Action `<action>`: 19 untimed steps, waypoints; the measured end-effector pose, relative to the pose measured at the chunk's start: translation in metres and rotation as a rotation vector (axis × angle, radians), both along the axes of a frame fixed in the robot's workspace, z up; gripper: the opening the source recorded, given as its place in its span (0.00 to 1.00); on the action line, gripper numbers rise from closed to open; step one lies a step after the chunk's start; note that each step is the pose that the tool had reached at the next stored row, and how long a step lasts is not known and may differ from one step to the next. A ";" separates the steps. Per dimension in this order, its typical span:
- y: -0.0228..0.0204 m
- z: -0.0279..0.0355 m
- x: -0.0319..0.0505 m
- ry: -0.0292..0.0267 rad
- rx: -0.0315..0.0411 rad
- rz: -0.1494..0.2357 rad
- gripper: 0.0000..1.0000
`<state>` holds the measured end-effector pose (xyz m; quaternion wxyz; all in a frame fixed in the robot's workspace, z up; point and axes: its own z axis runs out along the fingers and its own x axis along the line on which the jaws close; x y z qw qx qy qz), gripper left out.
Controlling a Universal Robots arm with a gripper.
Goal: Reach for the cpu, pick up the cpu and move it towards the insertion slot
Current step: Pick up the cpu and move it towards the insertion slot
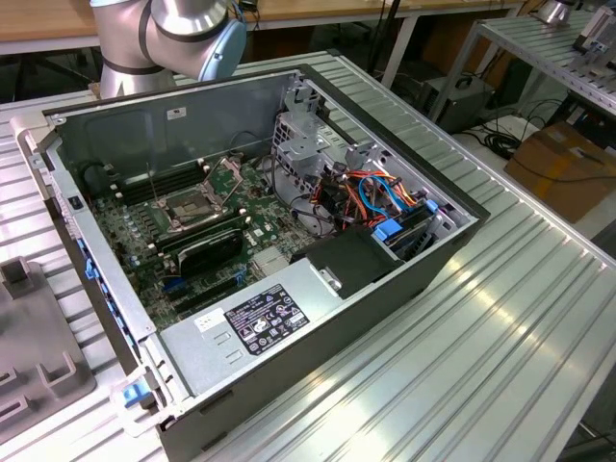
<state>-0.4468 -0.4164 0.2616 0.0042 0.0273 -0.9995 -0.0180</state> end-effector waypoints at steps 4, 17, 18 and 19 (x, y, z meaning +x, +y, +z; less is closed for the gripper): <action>0.0000 -0.0003 0.0009 -0.0001 0.0001 0.000 0.72; -0.0005 -0.0030 0.0083 -0.0002 -0.0051 0.000 0.72; -0.0005 -0.0032 0.0086 -0.0001 -0.0052 0.000 0.72; -0.0005 -0.0036 0.0087 0.0000 -0.0052 0.000 0.72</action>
